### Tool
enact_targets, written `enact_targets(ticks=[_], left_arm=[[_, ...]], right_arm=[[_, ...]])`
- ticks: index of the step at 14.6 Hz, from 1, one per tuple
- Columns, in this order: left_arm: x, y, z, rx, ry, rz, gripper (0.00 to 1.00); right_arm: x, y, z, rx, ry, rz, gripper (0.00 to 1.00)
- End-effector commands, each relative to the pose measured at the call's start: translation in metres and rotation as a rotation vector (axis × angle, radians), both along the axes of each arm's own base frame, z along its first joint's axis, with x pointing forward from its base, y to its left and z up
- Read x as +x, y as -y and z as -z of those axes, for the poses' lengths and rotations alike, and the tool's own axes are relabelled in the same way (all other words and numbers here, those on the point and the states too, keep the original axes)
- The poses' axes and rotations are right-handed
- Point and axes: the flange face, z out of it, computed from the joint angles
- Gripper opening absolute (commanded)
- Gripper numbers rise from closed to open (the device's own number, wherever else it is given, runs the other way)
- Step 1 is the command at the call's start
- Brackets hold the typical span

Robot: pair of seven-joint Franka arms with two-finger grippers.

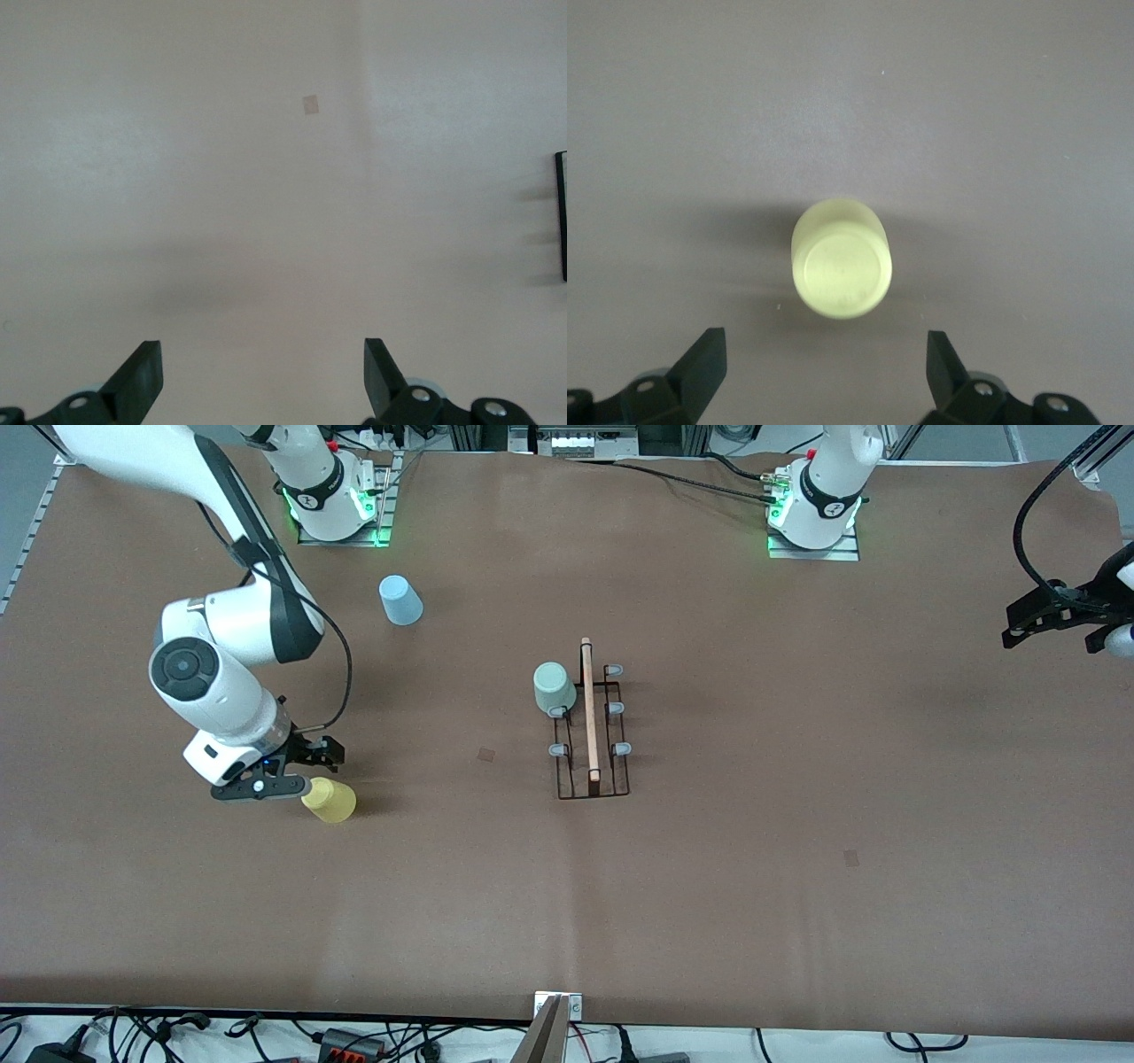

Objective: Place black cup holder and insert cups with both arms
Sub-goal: 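Move the right gripper down to the yellow cup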

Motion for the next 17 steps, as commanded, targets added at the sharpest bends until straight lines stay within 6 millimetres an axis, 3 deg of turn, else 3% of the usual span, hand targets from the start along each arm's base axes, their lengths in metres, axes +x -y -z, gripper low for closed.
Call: enact_targets(ticks=[1,3,16,17], left_arm=[[-0.001,0.0,-0.003,0.01,0.001,0.019,1.0],[-0.001,0.0,-0.003,0.01,0.001,0.019,1.0],[-0.003,-0.004,-0.002,0.009,-0.013,0.011,1.0],[-0.003,-0.004,-0.002,0.009,-0.013,0.011,1.0]], right_arm=[[0.009,0.011,0.024,0.0,0.034,-0.009,1.0],[0.009,0.011,0.035,0.003,0.026,-0.007,1.0],[0.012,0.009,0.055,0.035,0.054,0.002,1.0],[0.012,0.009,0.055,0.035,0.054,0.002,0.92]])
